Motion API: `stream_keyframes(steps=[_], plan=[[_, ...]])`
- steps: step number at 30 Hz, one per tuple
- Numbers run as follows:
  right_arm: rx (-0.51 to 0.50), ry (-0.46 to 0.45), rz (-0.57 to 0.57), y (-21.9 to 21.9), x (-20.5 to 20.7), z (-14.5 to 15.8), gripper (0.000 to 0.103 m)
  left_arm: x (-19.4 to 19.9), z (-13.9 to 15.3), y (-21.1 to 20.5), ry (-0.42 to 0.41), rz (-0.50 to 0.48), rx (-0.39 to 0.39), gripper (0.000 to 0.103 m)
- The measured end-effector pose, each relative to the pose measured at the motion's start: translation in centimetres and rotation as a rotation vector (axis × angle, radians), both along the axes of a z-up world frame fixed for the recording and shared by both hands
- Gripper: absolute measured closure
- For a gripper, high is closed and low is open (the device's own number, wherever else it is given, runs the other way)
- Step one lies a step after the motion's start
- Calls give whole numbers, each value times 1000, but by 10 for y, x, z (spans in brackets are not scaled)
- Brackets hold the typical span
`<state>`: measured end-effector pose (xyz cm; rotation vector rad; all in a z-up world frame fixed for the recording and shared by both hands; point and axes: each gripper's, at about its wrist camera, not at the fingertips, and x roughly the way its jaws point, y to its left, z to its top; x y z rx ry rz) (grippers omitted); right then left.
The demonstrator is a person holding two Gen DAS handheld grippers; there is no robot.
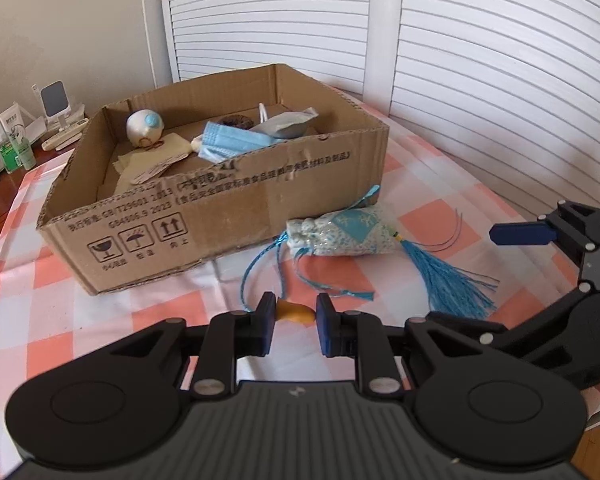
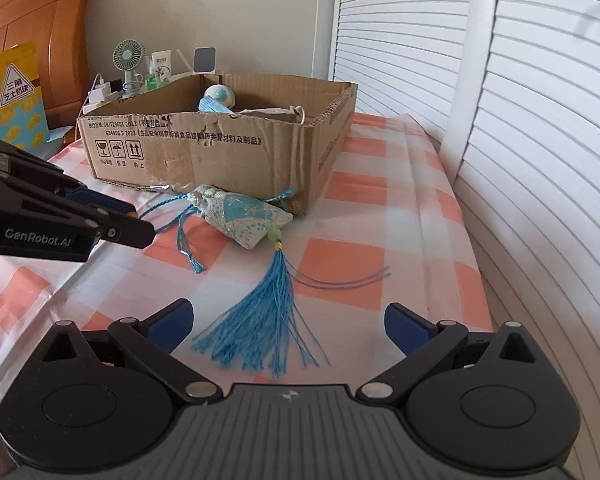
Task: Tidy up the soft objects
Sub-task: 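Grasp the floral drawstring pouch with the right tool while the left tool holds the orange piece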
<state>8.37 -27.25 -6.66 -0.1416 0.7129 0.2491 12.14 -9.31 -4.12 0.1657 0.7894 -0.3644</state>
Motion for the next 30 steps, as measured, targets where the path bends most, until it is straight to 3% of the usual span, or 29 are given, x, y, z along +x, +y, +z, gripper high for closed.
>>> stream_keyframes(steps=[13,24,30], plan=[[-19,29,142,38,64,-9,0,-1,-5,42,19,36,15,83],[-43,117,265,49,62,-1,0,-2,-8,53,25,31,4,83],[-79,99,234,56,81,2,0,-3,-7,56,23,38,-7,83]])
